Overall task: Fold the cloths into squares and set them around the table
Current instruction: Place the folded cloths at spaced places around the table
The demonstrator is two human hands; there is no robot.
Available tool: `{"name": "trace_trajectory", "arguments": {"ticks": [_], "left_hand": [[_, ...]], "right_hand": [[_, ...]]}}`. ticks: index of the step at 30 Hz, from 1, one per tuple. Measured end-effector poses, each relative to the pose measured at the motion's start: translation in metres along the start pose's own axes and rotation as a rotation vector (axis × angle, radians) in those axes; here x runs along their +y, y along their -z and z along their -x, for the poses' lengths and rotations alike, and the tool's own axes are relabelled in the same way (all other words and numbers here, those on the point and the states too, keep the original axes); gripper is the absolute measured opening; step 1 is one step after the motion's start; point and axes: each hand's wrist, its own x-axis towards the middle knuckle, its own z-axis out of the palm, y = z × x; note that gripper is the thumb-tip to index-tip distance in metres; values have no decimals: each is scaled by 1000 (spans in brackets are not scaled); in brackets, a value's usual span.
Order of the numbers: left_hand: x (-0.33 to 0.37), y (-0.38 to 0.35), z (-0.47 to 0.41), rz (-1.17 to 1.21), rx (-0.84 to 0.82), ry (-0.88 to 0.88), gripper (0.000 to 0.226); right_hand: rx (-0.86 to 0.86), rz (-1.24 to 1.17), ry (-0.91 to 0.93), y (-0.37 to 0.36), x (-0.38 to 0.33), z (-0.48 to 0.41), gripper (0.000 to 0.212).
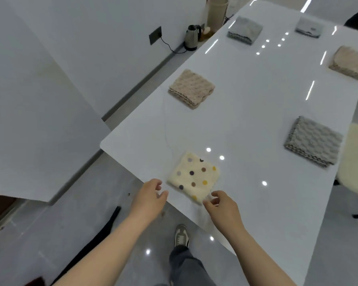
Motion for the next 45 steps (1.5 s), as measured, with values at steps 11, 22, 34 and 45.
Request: {"name": "trace_trajectory", "arguments": {"ticks": [11, 22, 34, 45], "left_hand": [[-1, 1, -61, -137, -160, -101, 33], [0, -8, -93, -264, -252, -275, 11], [2, -23, -82, -246, -275, -316, 14], [4, -26, -77, -268, -244, -289, 13]], "right_hand": [[180, -108, -181, -26, -24, -15, 25], [395, -243, -278, -58, -30, -12, 30], [486, -249, -336, -63, -8, -2, 31], [451, -211, -320, -63, -6, -6, 15]]}}
